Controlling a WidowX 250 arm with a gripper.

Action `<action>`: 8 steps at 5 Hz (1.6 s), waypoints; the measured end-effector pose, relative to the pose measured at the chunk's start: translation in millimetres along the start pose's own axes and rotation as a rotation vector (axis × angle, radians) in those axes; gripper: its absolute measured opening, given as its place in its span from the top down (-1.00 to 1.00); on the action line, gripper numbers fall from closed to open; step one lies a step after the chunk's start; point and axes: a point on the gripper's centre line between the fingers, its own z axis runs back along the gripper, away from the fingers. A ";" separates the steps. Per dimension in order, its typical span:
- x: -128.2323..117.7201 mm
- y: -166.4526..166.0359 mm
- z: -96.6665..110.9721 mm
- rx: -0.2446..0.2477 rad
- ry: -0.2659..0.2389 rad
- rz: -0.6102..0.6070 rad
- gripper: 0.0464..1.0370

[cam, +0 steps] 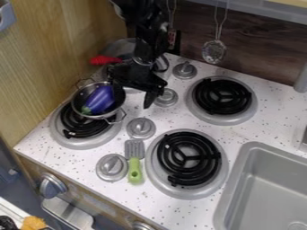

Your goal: Moved the pot in between the right burner

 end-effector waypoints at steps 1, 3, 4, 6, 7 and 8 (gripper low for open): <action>-0.2 -0.3 -2.3 0.055 0.020 0.011 -0.92; -5.0 0.7 -4.2 0.142 0.000 0.049 -0.26; -1.4 -1.4 -4.5 0.125 -0.021 0.035 0.35; 1.0 4.8 -6.9 0.151 -0.051 0.024 0.93; -0.4 7.8 -7.0 0.186 -0.059 0.023 0.94; -4.6 0.8 -1.7 0.217 -0.063 0.002 0.94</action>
